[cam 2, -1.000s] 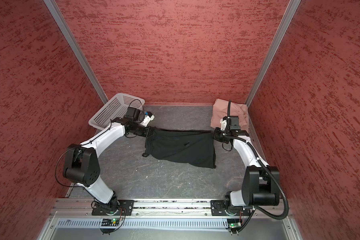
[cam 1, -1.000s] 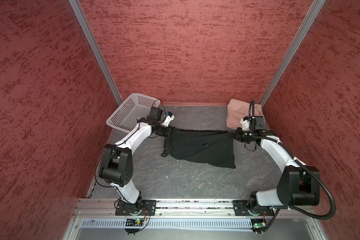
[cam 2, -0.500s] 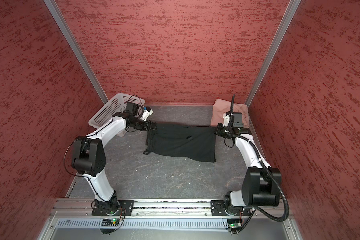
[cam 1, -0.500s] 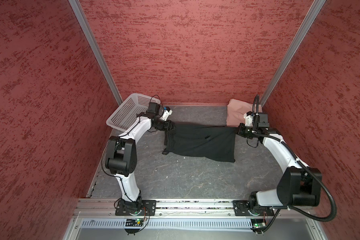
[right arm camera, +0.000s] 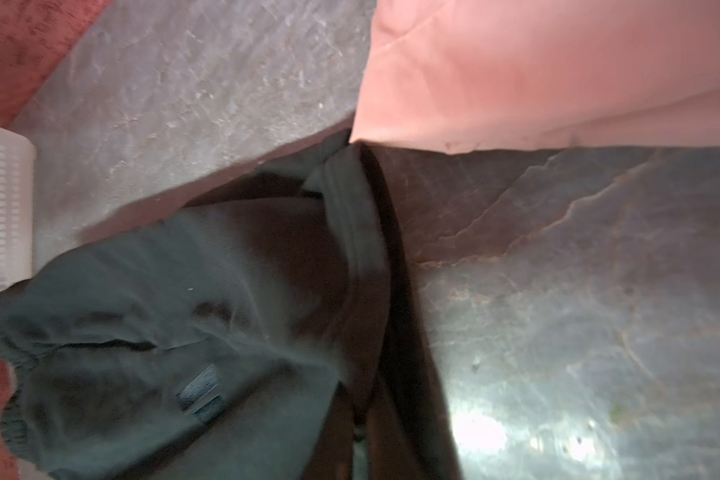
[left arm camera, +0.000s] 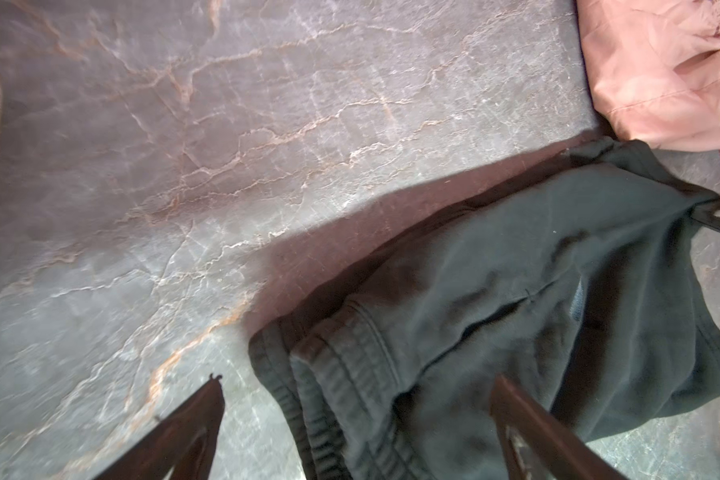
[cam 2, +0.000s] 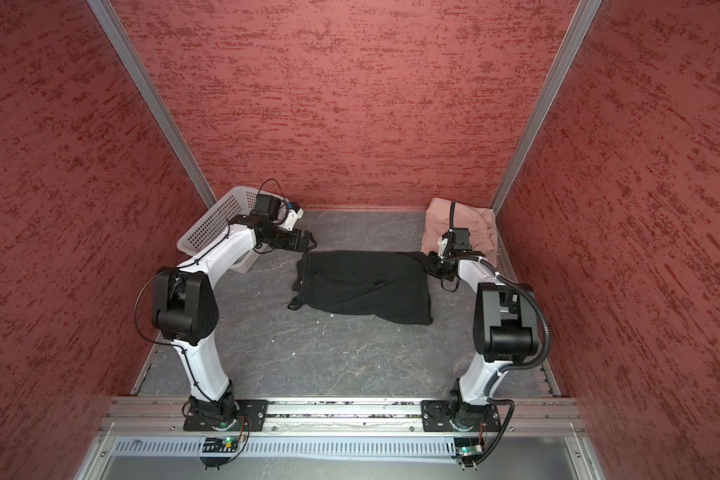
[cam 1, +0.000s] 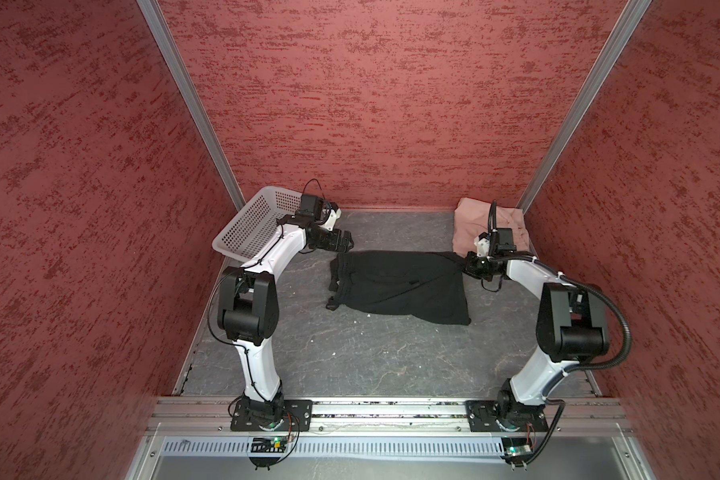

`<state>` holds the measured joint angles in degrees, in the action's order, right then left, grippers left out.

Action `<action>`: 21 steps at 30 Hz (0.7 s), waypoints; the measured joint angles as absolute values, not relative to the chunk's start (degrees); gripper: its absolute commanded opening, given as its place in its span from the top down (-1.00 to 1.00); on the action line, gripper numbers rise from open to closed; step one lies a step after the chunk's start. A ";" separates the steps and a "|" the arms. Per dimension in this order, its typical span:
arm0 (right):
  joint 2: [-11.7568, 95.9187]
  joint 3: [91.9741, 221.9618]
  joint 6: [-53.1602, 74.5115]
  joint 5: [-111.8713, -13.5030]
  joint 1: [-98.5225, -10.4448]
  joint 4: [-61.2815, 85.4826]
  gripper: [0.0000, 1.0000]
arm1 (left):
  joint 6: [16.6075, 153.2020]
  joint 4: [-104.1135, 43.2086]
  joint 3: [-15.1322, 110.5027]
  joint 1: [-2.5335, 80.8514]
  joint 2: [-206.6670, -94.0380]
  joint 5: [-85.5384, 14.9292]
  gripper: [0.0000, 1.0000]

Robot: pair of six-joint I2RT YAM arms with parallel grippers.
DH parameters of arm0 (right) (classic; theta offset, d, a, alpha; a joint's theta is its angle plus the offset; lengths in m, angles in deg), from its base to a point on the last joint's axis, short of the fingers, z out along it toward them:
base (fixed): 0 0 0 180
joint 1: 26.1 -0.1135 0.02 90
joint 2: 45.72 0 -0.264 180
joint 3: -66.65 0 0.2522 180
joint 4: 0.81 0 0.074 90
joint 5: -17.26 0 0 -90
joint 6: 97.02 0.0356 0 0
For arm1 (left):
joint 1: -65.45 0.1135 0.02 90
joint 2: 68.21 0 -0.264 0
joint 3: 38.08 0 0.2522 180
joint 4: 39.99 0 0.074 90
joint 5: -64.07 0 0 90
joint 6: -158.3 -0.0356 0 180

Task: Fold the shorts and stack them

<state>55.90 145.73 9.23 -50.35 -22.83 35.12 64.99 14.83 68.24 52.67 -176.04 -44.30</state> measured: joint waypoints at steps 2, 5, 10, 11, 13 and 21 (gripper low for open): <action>57.13 146.50 8.96 -50.02 -22.83 33.88 0.04 | 65.27 15.02 67.56 50.66 -173.77 -43.85 -0.99; 57.65 147.40 8.59 -49.17 -22.83 31.58 -0.30 | 66.12 13.91 65.03 47.51 -170.16 -44.41 -0.99; 57.22 148.25 8.35 -48.99 -23.47 28.81 -0.12 | 68.92 10.43 60.28 45.42 -168.76 -48.15 -0.99; 56.73 147.90 8.35 -48.90 -23.66 28.00 -0.01 | 69.31 9.75 59.74 45.57 -169.33 -48.63 -0.99; 55.69 146.52 8.86 -48.01 -24.36 25.42 0.22 | 69.99 8.42 58.71 45.77 -170.66 -49.20 -0.99; 59.58 140.99 13.03 -42.68 -28.25 14.10 0.53 | 70.45 5.60 55.69 47.49 -177.51 -47.67 -0.99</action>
